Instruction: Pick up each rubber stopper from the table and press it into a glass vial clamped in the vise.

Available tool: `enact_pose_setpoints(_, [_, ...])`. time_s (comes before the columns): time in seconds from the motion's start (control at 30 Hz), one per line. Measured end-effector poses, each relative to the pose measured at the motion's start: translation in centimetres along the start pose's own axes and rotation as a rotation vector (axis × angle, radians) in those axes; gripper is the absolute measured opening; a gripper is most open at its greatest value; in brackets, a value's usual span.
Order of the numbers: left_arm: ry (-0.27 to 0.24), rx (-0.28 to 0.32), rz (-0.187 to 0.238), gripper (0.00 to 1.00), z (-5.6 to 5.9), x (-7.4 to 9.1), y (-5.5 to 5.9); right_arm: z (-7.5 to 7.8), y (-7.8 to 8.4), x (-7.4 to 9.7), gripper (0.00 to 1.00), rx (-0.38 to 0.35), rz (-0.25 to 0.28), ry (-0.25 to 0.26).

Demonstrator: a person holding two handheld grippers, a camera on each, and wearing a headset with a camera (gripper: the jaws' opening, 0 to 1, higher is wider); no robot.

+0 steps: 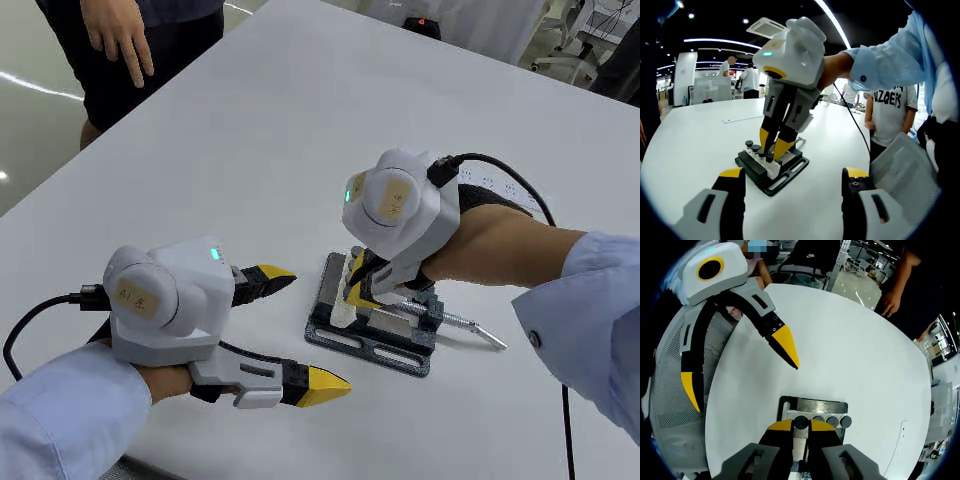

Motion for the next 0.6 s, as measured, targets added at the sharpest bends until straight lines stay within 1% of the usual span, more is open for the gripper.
enact_pose_setpoints(0.1, [-0.002, 0.000, 0.000, 0.76, -0.03, 0.04, 0.00, -0.07, 0.10, -0.15, 0.07, 0.025, -0.013, 0.001])
enact_pose_setpoints(0.27, [-0.001, 0.004, 0.003, 0.76, -0.03, 0.05, -0.03, -0.03, 0.01, -0.15, 0.06, 0.042, -0.023, -0.006])
enact_pose_setpoints(0.53, [-0.001, 0.008, 0.009, 0.75, -0.08, 0.04, -0.09, -0.14, 0.01, -0.19, 0.06, 0.115, -0.063, -0.027])
enact_pose_setpoints(0.6, [0.000, 0.009, 0.012, 0.75, -0.08, 0.06, -0.12, -0.13, -0.02, -0.21, 0.06, 0.119, -0.070, -0.031])
Point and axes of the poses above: the centre of the closed fingertips' face, and the gripper's own axes: x roughly backward along the fingers, z roughly to its right, y roughly out of its underside, the point moved 1 cm from there along x, roughly backward along the fingers, and after that the axes turned 7 degrees about y, right-handed, at the moved point
